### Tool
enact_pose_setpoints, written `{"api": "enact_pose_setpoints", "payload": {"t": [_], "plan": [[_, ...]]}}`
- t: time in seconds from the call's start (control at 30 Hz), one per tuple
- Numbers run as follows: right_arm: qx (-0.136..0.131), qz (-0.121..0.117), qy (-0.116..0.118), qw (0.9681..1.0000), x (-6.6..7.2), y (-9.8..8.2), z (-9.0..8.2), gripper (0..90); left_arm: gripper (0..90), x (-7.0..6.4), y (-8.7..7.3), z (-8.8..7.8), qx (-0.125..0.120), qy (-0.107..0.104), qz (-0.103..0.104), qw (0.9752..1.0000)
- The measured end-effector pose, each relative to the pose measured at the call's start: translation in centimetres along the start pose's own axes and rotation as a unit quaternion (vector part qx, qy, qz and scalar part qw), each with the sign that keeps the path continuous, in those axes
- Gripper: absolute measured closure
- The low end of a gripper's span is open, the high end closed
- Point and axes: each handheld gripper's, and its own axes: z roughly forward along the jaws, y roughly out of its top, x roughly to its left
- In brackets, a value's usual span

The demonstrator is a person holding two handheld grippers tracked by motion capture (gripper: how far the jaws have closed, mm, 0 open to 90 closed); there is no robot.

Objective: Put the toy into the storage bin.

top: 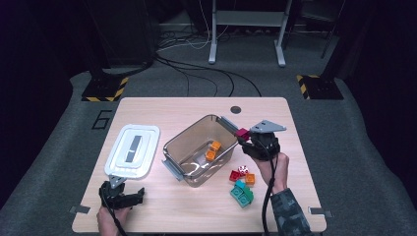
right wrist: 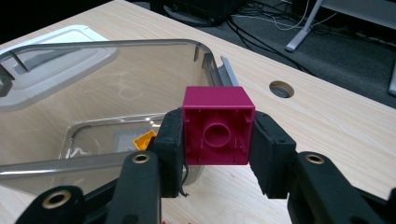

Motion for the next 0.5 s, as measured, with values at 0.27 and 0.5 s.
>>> {"api": "enact_pose_setpoints", "payload": {"t": [0.27, 0.5], "plan": [[0.002, -0.009, 0.008, 0.9999, 0.4, 1.0, 1.0, 58.6, 0.0, 0.0, 0.0, 0.0, 0.0, -0.001, 0.0, 1.0], [0.002, -0.011, 0.018, 0.9998, 0.8, 1.8, 1.8, 58.6, 0.0, 0.0, 0.0, 0.0, 0.0, 0.0, 0.0, 1.0]]}}
